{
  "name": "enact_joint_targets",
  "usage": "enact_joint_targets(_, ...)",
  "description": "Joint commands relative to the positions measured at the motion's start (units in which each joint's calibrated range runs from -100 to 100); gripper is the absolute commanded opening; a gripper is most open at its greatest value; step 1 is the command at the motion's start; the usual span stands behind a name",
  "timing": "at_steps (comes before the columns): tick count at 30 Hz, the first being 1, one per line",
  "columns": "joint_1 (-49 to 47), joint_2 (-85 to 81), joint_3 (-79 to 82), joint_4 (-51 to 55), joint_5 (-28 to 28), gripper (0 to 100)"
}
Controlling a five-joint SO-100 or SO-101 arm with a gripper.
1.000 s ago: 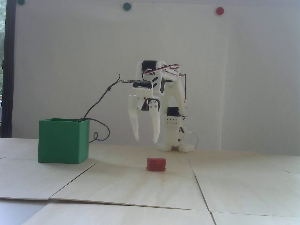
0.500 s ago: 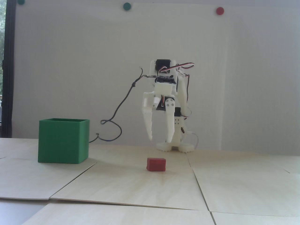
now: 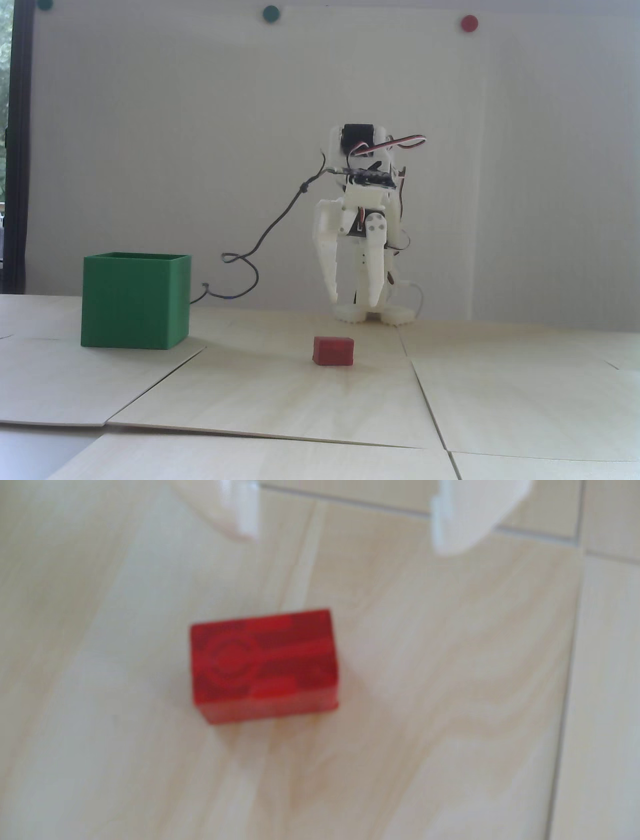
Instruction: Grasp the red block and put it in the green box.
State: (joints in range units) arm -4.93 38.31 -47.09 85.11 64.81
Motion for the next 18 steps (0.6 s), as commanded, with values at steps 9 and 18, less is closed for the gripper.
enact_joint_targets(9, -0.26, 0.34, -5.53, 1.23, 1.72, 18)
enact_joint_targets(18, -1.22, 1.99, -5.70, 0.64, 1.51, 18)
